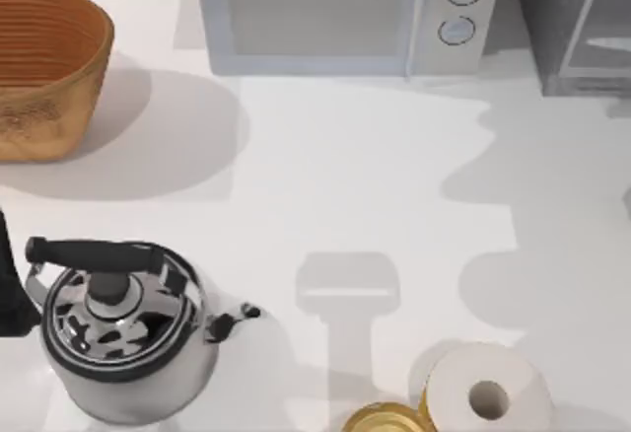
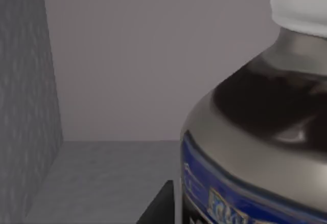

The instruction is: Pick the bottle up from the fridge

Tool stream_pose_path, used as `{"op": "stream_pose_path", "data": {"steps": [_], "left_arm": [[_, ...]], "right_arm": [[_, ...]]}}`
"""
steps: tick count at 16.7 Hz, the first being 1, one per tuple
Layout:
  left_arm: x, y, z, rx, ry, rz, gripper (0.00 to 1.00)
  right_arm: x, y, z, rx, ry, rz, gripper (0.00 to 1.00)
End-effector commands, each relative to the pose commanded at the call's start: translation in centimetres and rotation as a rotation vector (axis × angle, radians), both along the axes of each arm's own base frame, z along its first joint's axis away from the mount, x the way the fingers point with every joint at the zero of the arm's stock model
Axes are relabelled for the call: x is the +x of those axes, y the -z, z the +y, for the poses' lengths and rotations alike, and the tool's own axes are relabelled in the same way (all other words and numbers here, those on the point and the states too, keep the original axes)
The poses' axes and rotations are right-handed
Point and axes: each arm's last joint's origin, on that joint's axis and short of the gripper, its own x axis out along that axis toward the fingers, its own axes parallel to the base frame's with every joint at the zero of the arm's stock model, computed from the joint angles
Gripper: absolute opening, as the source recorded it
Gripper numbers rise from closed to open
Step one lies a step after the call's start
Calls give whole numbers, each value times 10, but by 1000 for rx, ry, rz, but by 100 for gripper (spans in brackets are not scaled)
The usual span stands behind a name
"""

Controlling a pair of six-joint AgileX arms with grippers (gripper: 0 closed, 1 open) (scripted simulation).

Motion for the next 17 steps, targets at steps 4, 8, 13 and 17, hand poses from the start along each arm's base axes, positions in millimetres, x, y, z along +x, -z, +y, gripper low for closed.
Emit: {"op": "stream_pose_path", "data": {"steps": [4, 8, 13, 17], "left_arm": [[0, 0, 0, 0, 0, 0, 100], [0, 0, 0, 0, 0, 0, 100], [0, 0, 0, 0, 0, 0, 100], [0, 0, 0, 0, 0, 0, 100]], "right_arm": [[-7, -1, 0, -2, -1, -5, 0], [-7, 0, 3, 3, -6, 4, 0], [-32, -18, 17, 4, 0, 30, 0], [-74, -41, 38, 0, 4, 38, 0]]}}
